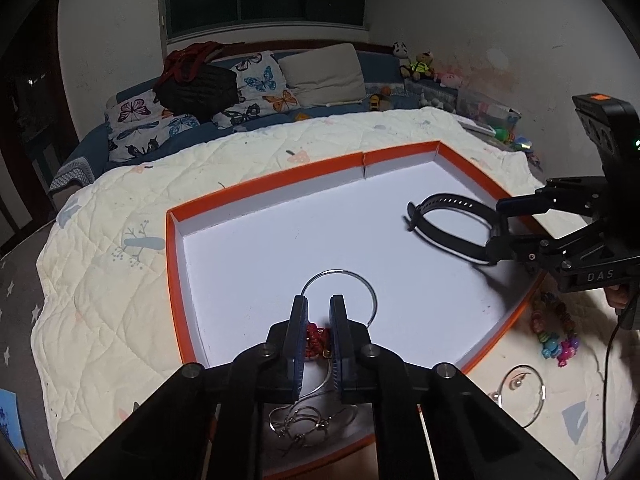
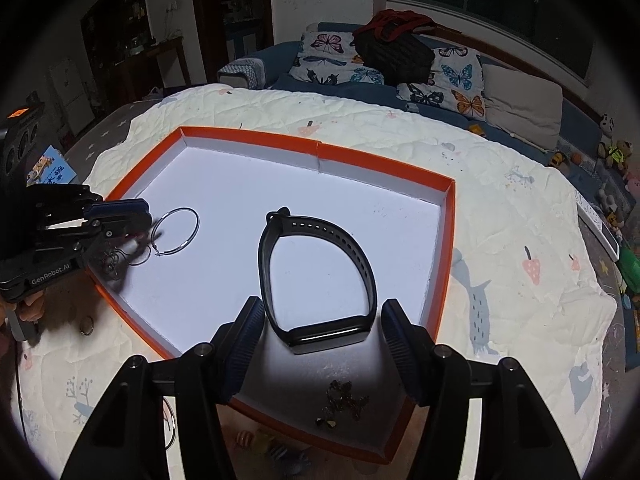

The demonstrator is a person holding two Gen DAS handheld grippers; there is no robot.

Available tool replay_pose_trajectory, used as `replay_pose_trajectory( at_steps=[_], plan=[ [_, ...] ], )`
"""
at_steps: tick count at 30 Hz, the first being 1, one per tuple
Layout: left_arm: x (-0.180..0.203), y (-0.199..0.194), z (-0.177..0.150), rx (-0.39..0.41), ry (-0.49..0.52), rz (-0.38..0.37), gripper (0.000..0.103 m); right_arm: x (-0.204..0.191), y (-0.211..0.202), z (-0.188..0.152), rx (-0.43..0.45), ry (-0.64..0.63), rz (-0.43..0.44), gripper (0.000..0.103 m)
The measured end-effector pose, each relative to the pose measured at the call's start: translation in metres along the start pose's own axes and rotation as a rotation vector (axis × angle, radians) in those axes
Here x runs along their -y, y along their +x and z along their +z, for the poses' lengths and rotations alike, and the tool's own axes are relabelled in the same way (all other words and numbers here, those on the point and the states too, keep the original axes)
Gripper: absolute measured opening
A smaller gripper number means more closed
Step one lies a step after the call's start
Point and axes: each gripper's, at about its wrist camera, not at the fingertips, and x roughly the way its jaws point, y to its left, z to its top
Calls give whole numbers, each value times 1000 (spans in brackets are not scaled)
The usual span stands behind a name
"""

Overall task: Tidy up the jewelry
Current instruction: 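Lower the hoop earring into the tray and open the left gripper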

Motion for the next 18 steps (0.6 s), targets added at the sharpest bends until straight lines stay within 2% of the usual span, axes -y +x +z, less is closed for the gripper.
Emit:
replay_pose_trajectory(
  at_steps=[18],
  plan=[
    [23,-70,-24,50,5,-47,10,-9,-36,-8,56,5,16,67]
  ],
)
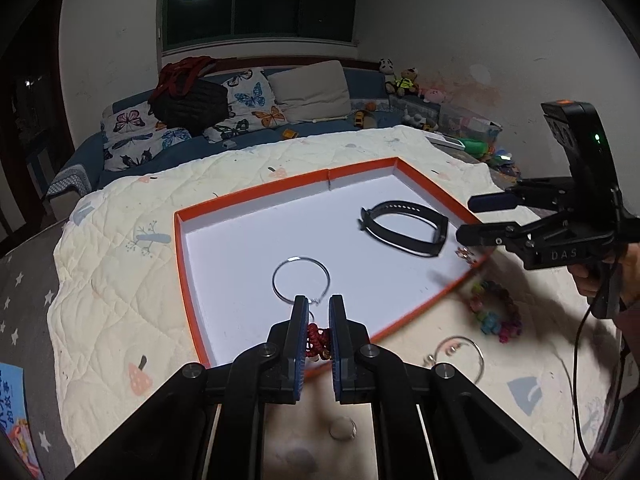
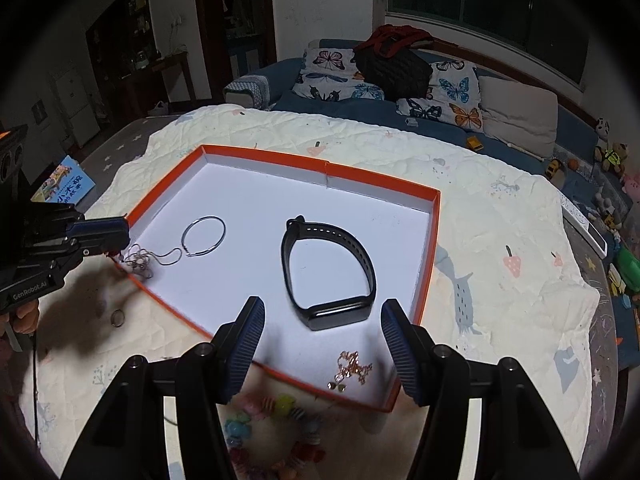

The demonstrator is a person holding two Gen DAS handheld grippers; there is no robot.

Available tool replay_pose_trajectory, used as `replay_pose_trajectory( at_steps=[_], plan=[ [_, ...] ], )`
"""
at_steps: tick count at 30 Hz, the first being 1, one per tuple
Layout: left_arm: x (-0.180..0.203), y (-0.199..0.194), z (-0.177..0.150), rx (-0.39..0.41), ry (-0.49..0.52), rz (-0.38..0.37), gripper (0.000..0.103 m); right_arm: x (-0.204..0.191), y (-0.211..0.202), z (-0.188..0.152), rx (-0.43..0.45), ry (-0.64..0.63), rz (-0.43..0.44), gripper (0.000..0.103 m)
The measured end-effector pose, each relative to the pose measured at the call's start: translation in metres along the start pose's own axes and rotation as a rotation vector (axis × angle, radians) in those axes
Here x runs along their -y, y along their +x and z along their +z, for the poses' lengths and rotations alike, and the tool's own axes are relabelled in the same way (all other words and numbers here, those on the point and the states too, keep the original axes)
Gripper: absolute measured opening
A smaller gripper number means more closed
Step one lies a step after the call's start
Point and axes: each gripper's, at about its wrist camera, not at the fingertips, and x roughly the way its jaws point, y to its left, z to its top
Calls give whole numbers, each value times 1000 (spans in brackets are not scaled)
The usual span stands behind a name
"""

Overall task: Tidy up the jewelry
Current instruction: 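Lower the hoop earring into the tray and open the left gripper, then grasp candy bead bracelet with right gripper while left approaches pearl hoop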

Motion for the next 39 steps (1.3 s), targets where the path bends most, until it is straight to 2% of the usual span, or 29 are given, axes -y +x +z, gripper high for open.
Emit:
replay_pose_trajectory(
  at_steps=[11,16,17,19,20,21,29,39],
  plan=[
    [34,-10,-51,-104,36,-43,11,-16,-19,-31,-48,-12,90,67],
    [43,-7,-64,-144,21,-87,14,-15,-19,-49,-95,-8,88,67],
    [46,-8,-65,-150,22,-99,19,-14,-19,-53,-105,-9,86,67],
    [52,-9,-66,-147,31,-108,40,-14,-19,-59,-116,-9,86,67],
    [55,-10,-63,-137,34,-109,61,-13,-19,-61,-121,-8,87,67],
    [57,-11,-62,-128,35,-112,72,-12,-20,-63,-126,-5,90,67],
    [84,2,-47,-125,71,-173,72,-10,-20,-69,-129,11,99,67],
    [96,38,-44,-175,15,-103,71,-5,-19,-75,-131,22,113,67]
  ],
)
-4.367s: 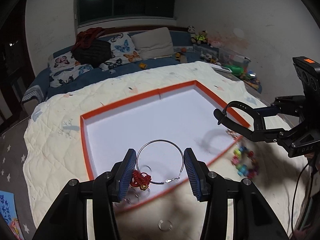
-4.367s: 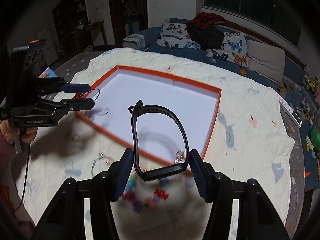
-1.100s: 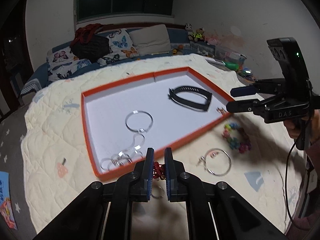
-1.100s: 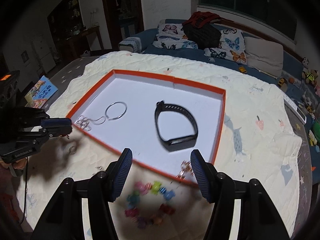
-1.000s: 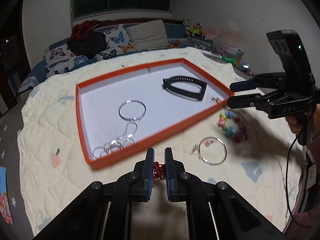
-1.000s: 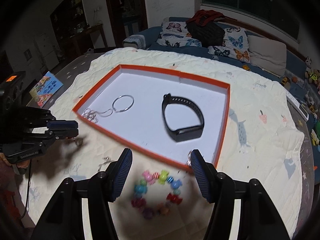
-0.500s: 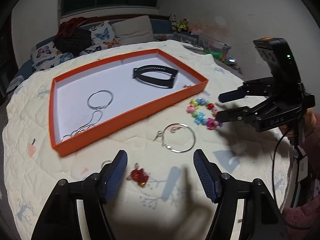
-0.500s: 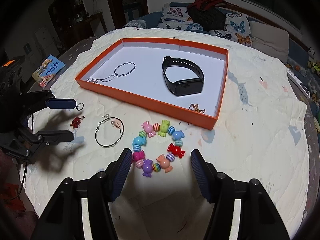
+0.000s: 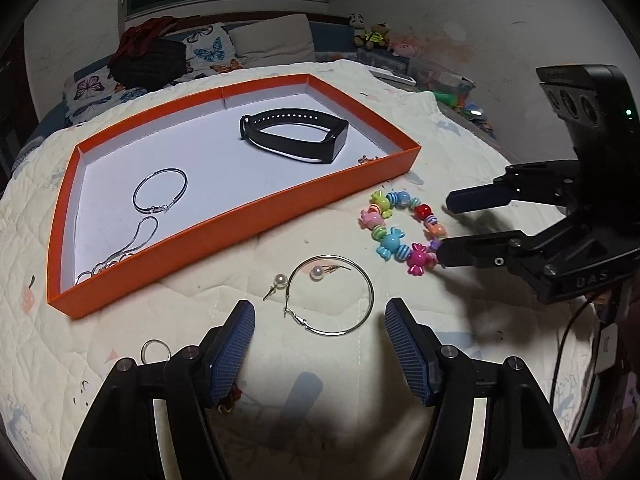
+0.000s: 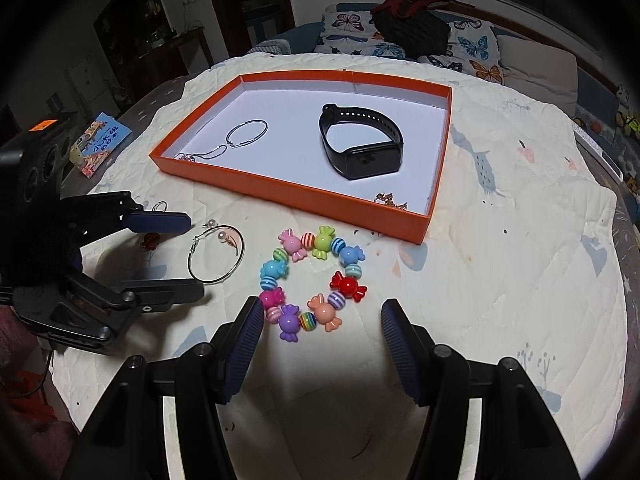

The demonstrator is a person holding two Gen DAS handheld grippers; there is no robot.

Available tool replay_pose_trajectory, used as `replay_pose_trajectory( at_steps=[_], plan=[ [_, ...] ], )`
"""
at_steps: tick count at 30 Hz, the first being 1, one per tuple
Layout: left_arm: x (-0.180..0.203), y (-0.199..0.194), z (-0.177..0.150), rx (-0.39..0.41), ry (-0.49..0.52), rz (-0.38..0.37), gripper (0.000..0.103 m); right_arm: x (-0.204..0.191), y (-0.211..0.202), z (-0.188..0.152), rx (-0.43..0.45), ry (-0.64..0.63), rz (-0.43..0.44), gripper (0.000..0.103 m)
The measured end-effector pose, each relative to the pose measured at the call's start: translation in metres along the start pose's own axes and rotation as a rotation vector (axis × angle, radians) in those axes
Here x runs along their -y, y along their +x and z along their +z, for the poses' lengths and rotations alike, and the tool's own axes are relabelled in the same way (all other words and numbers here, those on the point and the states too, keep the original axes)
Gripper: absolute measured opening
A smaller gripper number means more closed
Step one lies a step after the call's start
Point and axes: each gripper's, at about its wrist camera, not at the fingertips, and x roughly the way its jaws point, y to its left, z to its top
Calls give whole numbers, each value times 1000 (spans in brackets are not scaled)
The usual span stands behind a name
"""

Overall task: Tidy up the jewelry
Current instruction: 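Grasp candy bead bracelet with right gripper while left approaches pearl hoop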

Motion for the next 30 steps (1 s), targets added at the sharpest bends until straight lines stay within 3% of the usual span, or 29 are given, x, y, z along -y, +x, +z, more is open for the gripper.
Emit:
replay_pose_trajectory(
  at_steps=[2,10,30],
  plan=[
    [3,4,1,1,5,11,71,0,0,-1,-1,-4,3,67],
    [9,17,8,14,31,44,52,-1,1,2,2,-15,-3,67],
    [-15,-28,9,121,-40,21,52,-12,22,13,-37,-49,-29,72]
  ],
)
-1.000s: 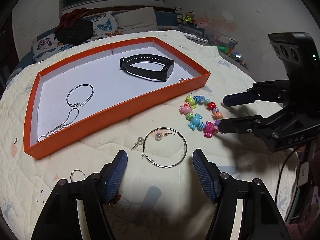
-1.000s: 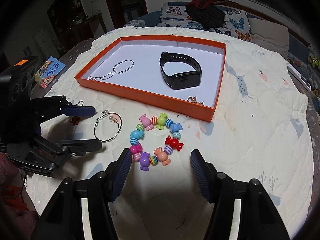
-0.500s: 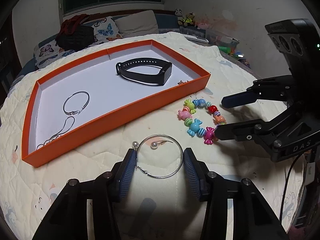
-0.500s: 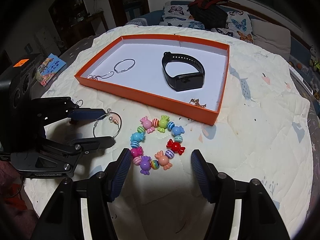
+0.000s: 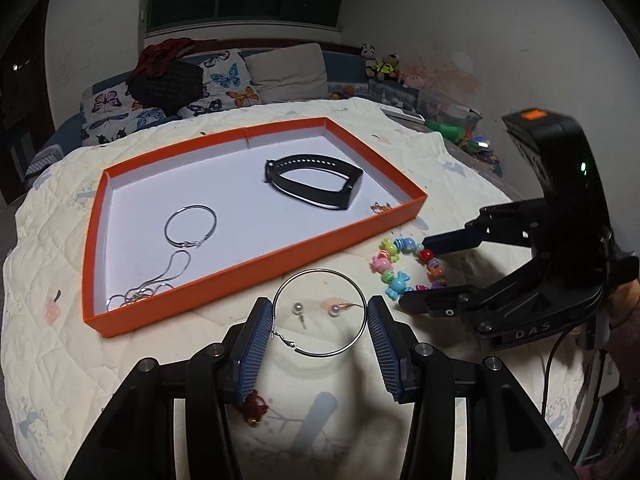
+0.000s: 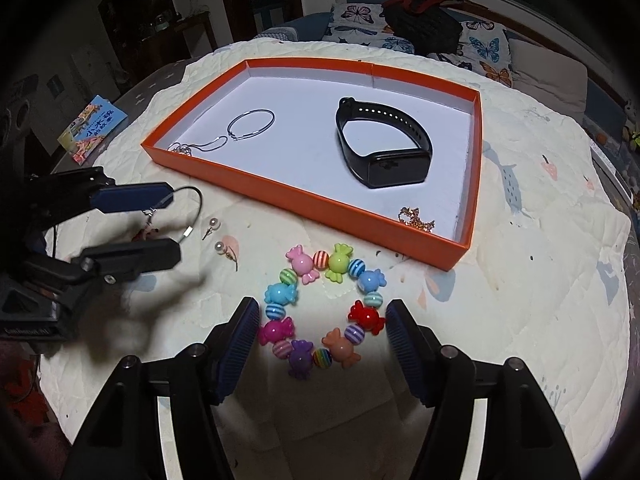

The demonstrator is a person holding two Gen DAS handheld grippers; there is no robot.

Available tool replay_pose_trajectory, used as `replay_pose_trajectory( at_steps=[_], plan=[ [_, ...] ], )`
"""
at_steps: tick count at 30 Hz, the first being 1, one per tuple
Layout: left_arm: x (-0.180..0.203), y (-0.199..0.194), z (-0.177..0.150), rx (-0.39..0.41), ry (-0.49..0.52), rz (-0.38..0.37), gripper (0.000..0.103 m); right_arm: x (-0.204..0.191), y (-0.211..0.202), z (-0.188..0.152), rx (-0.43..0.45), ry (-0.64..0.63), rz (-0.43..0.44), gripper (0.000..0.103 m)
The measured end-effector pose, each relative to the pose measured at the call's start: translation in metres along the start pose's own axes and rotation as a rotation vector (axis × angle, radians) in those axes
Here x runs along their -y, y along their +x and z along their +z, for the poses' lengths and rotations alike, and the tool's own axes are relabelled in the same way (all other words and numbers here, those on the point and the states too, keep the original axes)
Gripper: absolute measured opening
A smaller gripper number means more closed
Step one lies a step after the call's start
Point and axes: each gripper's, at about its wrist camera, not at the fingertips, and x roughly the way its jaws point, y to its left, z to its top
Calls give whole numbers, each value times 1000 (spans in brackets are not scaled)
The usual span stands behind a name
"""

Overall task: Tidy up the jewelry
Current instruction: 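Grasp candy bead bracelet with right gripper while left approaches pearl hoop, then lift the candy bead bracelet with the right gripper while left carries the pearl hoop toward the tray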

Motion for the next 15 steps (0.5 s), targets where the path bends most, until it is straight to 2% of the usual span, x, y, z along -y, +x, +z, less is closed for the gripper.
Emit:
replay_pose_trajectory(
  at_steps=[7,10,12,15],
  plan=[
    [-13,-10,-1,16,-21,23,52,-6,2,0,-1,-32,-48,72],
    [-14,-13,-3,21,-24,25,52,-9,-1,-2,0,-49,-60,55],
    [-16,-15,-3,23,-24,28,52,-8,-5,-4,3,-50,-64,35],
    [-17,-16,-2,30,-29,25,52,-7,-8,-6,-3,-47,-63,25]
  ],
)
